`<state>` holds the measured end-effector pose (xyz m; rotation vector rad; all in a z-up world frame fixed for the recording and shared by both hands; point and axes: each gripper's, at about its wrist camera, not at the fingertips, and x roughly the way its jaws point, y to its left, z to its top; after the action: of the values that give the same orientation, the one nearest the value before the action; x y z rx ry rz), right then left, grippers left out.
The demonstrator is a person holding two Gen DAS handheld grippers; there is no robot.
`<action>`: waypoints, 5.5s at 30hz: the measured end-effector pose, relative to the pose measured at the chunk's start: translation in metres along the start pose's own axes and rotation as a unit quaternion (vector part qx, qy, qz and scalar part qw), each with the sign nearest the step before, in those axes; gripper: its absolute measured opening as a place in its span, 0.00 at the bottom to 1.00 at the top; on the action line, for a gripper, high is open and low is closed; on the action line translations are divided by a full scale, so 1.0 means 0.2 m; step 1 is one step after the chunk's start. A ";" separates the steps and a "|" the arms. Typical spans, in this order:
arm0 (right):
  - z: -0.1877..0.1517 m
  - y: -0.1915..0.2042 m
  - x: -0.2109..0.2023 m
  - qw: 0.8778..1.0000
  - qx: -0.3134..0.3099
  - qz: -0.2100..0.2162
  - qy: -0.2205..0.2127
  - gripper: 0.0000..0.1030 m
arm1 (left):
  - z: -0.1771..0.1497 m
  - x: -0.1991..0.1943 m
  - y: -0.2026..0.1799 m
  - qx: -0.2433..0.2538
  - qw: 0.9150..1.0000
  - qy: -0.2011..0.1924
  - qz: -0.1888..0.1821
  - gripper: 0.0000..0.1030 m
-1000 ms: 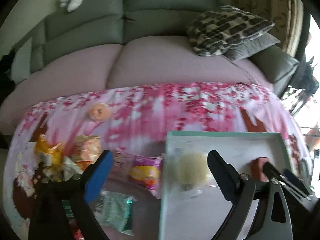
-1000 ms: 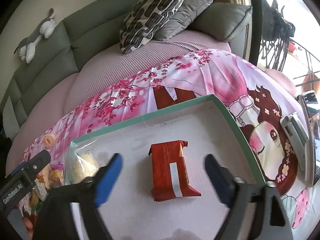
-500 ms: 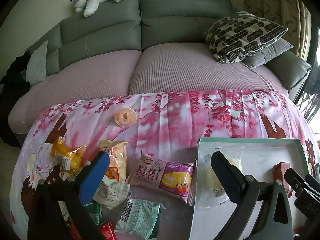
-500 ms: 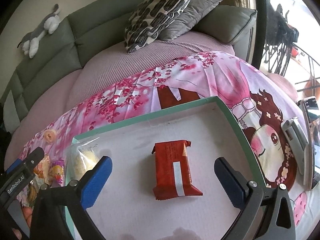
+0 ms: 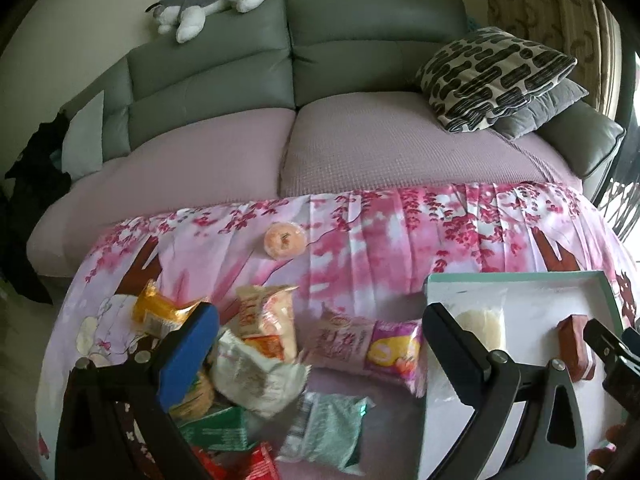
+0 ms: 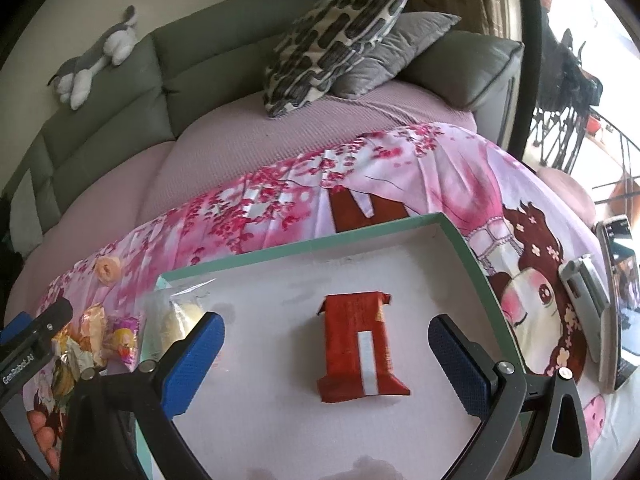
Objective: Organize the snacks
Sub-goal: 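Withdraw both tools from the tray back toward the snack pile, then grasp the red crinkled bag with the left tool while the right tool grasps the green pack, then carry the red bag and green pack over the tray and release them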
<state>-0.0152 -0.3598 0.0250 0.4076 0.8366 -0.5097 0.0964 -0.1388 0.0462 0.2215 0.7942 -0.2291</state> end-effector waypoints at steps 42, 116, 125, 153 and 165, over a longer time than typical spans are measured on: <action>-0.46 0.92 -0.03 0.968 -0.194 0.125 0.100 1.00 | -0.57 -0.17 0.80 -0.217 0.970 0.111 0.020 0.99; -0.56 1.13 0.20 0.959 -0.239 0.113 0.105 0.79 | -0.63 -0.05 0.88 -0.308 0.942 0.114 -0.073 0.59; -0.57 1.15 0.23 0.959 -0.247 0.097 0.099 0.68 | -0.65 -0.02 0.89 -0.312 0.940 0.122 -0.070 0.59; -0.37 1.01 -0.09 0.974 -0.175 0.137 0.045 0.55 | -0.59 -0.12 0.88 -0.299 0.948 0.091 -0.058 0.59; -0.27 0.80 -0.12 0.987 -0.109 0.105 0.057 0.55 | -0.45 -0.20 0.69 -0.249 0.964 0.063 -0.073 0.59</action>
<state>0.0303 -0.1958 0.0333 0.3210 0.9372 -0.1970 0.0479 0.0216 0.0297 -0.3024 0.9700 -0.1482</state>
